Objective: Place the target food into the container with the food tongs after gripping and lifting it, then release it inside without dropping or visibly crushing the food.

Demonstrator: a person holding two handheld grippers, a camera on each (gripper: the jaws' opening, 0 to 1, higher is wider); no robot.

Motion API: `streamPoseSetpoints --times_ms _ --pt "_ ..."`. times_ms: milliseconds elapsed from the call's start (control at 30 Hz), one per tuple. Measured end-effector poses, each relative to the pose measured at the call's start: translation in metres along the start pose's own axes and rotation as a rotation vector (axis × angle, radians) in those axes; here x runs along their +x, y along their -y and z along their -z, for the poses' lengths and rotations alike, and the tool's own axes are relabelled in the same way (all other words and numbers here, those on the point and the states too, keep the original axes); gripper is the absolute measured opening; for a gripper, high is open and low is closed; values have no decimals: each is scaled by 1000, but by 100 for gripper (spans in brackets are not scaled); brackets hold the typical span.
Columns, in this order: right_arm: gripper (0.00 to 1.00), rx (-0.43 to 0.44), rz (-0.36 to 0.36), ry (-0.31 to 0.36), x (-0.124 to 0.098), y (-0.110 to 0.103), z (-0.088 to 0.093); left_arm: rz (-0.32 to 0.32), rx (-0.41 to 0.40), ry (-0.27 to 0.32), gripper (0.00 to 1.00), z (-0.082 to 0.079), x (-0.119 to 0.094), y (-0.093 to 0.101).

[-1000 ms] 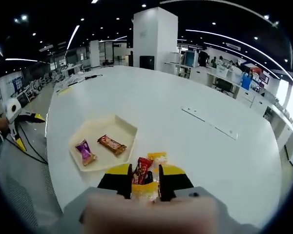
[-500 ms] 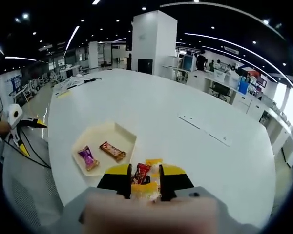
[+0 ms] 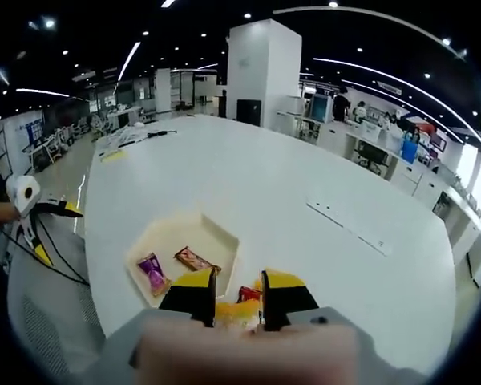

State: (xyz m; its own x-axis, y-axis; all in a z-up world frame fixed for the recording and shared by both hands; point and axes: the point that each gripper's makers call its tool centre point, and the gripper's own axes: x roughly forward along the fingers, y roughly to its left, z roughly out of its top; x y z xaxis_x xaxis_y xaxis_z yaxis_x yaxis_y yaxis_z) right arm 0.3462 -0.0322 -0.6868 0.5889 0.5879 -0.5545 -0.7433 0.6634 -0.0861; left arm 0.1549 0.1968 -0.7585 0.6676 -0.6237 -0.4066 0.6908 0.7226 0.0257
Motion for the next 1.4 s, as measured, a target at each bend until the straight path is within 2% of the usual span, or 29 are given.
streamPoseSetpoints --times_ms 600,767,1133,1267,1300,1400 --pt "22 -35 -136 83 58 -56 -64 -3 3 4 78 -1 0 0" --pt "22 -34 -166 99 71 -70 -72 -6 3 1 78 0 0 -1" --pt "22 -26 -249 95 91 -96 -78 -14 3 -4 78 0 0 -2" --pt "21 -32 -240 129 94 -98 -87 -15 3 -7 79 1 0 -2" --pt "21 -16 -257 135 95 -100 -90 -16 2 -8 79 1 0 -2" --pt "21 -23 -261 131 97 -103 -91 -15 1 -11 79 1 0 -2"
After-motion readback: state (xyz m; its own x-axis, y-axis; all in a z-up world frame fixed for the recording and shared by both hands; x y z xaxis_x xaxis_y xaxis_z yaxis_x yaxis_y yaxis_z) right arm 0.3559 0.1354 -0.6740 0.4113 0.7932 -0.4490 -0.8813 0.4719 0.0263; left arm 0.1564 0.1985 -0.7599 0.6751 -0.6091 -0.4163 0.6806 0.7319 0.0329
